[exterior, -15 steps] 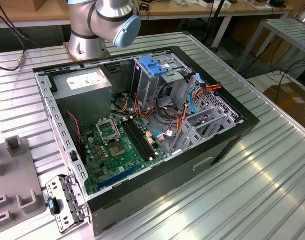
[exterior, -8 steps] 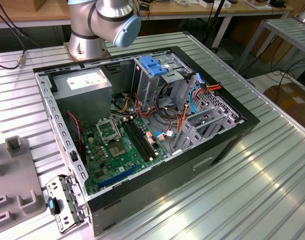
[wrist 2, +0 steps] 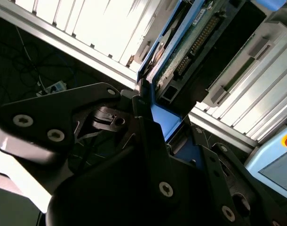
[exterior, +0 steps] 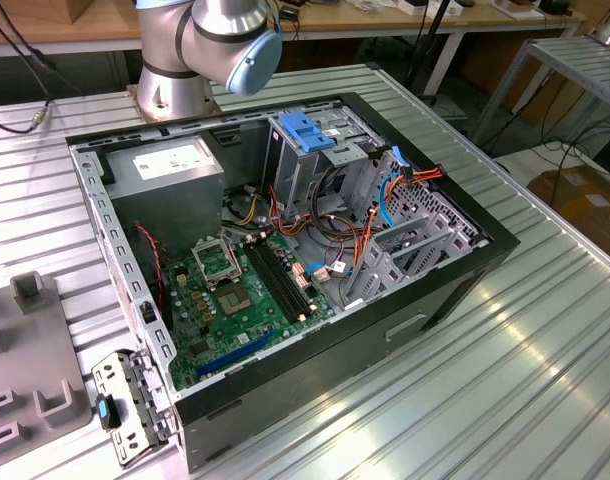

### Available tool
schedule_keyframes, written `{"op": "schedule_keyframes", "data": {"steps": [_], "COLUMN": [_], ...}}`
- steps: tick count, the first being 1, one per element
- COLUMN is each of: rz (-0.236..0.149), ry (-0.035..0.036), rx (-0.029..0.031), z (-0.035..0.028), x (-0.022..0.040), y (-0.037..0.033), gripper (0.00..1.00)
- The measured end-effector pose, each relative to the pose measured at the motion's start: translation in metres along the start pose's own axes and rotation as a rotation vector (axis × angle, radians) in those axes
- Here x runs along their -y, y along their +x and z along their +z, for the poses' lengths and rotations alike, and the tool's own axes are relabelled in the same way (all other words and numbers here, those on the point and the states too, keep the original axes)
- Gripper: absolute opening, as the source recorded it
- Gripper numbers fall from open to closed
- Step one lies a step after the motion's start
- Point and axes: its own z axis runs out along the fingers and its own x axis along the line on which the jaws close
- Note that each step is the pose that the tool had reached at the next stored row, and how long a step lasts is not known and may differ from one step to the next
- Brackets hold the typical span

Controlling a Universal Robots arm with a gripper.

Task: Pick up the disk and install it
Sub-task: 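Pick up the disk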

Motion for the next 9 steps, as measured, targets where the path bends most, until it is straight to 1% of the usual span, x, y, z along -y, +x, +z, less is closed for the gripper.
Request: {"op": "schedule_keyframes", "data": {"steps": [2,3,5,9], "rz": [0.000,0.000,0.000,0.000], "ry": [-0.0001,-0.0001,0.0000,0.0001], "rx": [0.0000,0.0000,0.0000,0.0001], "z": [-0.0035,-0.0077,-0.0128,-0.0205], "x": [0.0001,0.0002,0.0003,0.0004], "y": [-0.0001,-0.0003,-0.0005,-0.0008], "gripper": [0.37,0.37,0.37,0.37]}}
